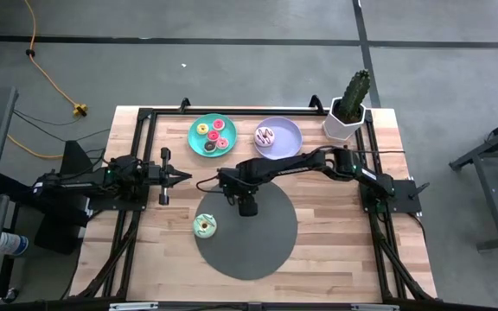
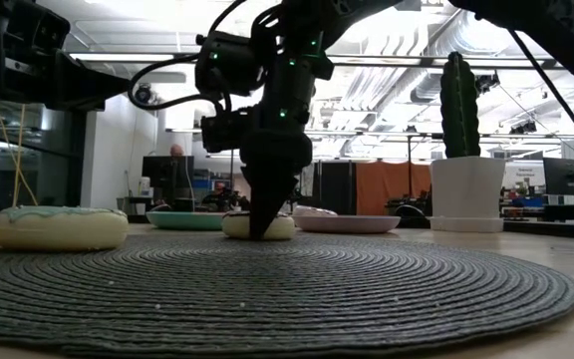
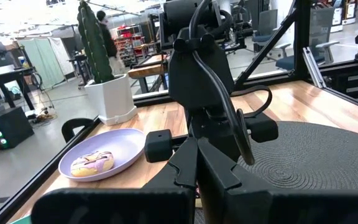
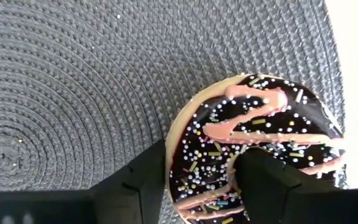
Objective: Pick & Place donuts
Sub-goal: Put the large black donut on the purple plate, then put the large green donut on the purple plate
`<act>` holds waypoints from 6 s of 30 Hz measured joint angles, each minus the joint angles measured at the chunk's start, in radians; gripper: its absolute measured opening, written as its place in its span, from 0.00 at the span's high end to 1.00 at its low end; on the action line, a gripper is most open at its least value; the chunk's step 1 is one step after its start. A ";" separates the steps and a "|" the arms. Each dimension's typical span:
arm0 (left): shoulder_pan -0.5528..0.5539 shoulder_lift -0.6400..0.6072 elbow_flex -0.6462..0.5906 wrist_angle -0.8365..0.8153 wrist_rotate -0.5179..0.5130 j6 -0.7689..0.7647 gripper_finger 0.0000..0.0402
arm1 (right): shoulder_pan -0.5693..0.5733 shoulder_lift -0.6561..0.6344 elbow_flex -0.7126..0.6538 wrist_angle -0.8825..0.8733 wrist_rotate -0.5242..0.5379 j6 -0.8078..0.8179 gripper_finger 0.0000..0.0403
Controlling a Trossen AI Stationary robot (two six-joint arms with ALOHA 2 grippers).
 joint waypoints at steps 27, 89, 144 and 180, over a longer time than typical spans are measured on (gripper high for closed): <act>0.000 0.000 0.000 0.000 0.000 0.000 1.00 | 0.002 -0.085 -0.002 -0.001 0.059 0.007 0.67; 0.000 0.000 0.000 0.000 0.000 0.000 1.00 | -0.407 -0.336 -0.420 0.013 0.099 0.535 0.67; 0.000 0.000 0.000 0.000 0.000 0.000 1.00 | -0.379 -0.564 -0.458 0.082 0.145 0.428 0.34; 0.000 0.000 0.000 0.000 0.000 0.000 1.00 | 0.233 -0.416 -0.307 0.323 0.078 -0.162 0.34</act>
